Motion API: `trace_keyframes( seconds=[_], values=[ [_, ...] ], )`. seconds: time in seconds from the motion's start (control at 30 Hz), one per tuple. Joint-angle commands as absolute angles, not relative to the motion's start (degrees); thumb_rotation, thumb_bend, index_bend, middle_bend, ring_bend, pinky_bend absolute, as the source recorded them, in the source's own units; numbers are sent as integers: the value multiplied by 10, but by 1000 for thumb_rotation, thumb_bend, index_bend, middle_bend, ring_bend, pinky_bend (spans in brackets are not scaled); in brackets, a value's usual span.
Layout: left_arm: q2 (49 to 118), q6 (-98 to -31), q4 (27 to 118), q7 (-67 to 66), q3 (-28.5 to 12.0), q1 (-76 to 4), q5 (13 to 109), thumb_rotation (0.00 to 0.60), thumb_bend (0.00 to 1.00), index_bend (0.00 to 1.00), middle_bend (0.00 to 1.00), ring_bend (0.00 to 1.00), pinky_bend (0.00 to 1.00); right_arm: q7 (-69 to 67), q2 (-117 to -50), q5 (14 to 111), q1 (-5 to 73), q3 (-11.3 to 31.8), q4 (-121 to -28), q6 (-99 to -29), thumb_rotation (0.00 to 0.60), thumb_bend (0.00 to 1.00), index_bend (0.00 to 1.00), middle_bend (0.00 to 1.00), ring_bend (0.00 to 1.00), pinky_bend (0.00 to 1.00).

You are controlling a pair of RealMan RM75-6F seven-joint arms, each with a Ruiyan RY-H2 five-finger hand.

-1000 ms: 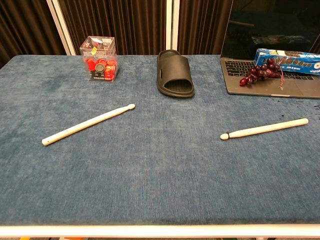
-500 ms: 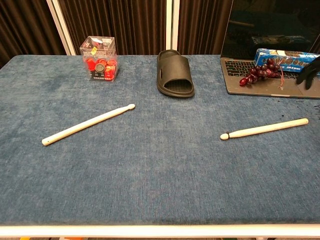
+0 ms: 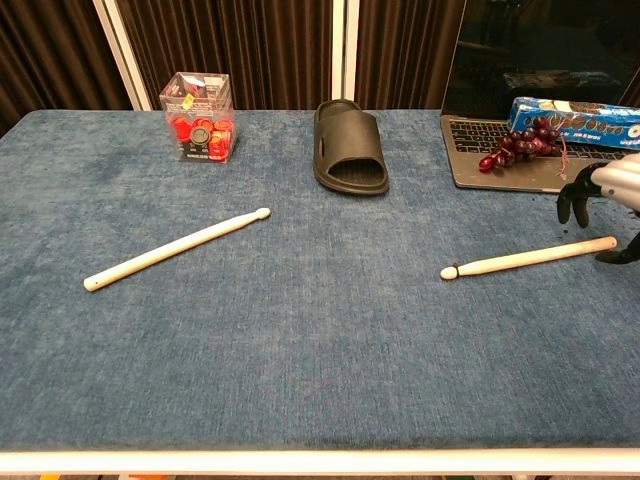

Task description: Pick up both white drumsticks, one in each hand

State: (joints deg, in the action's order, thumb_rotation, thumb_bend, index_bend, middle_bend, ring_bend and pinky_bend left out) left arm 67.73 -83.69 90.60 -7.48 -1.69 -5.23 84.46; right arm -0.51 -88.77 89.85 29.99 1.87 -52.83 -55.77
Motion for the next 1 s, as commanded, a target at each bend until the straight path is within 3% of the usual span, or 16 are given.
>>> trace_keyframes(
  seconds=[0.03, 0.5, 1.0],
  values=[
    [677, -835, 907, -74, -17, -53, 844, 600, 0, 180, 155, 99, 86, -15, -909, 901, 301, 12, -498, -567, 600, 103, 424, 471, 215, 298],
    [678, -831, 907, -74, -17, -54, 840, 600, 0, 180, 155, 100, 86, -46, -936, 904, 305, -1, -443, -578, 600, 167, 502, 524, 254, 303],
    [679, -829, 902, -71, -17, -55, 839, 600, 0, 180, 155, 99, 86, -43, -937, 900, 309, -10, -443, -570, 600, 333, 510, 529, 254, 303]
  ],
)
